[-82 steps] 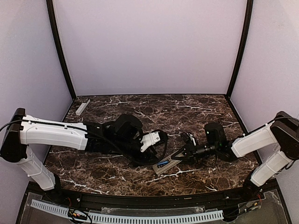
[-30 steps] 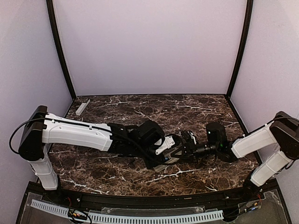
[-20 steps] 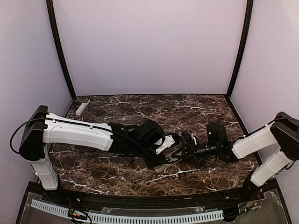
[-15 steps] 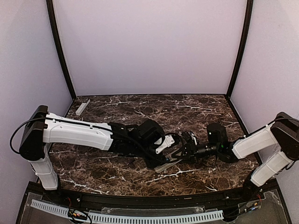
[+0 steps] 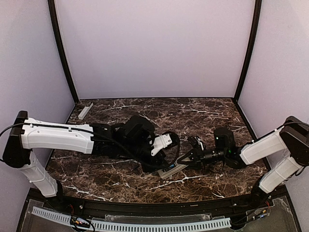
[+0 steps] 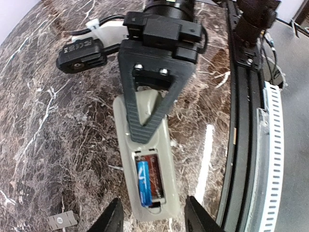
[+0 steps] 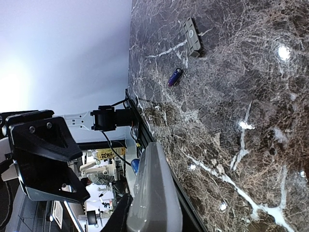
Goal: Load the batteries into the remote control
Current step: Load the battery into the battery compartment.
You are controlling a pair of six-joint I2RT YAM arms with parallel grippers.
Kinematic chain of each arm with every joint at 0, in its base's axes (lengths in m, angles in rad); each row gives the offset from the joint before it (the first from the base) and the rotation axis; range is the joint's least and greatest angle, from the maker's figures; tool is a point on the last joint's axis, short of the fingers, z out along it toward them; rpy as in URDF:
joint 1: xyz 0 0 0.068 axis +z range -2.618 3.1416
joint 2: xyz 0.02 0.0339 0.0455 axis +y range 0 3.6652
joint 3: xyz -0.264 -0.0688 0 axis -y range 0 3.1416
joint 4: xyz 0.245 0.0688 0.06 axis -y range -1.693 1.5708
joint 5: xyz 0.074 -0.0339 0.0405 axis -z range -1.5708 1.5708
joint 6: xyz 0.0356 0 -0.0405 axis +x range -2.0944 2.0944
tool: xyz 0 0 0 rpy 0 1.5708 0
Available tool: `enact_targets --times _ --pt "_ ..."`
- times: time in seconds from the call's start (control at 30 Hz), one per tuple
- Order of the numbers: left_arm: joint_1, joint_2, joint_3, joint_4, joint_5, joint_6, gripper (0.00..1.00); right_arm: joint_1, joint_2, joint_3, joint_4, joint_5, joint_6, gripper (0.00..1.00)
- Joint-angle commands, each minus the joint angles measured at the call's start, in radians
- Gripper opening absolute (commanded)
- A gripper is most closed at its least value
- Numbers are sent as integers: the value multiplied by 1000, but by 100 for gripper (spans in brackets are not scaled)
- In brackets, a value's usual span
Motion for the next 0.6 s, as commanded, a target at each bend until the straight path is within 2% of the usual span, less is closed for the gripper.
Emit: enact_targets --times 0.0,0.17,0.27,0.4,0.57 --pt "32 -120 -110 41 180 150 42 -3 3 12 44 -37 -6 0" --pt "63 -290 -263 85 295 389 44 -3 -9 47 -46 -117 -76 0" --pt "64 -310 -262 28 308 525 45 -3 -23 80 -128 -167 -137 0" --pt "63 -302 -224 -23 340 614 42 -3 -39 149 -304 -213 -252 0" --pt "44 -302 -205 -27 369 680 36 -2 -28 189 -359 -245 -287 0"
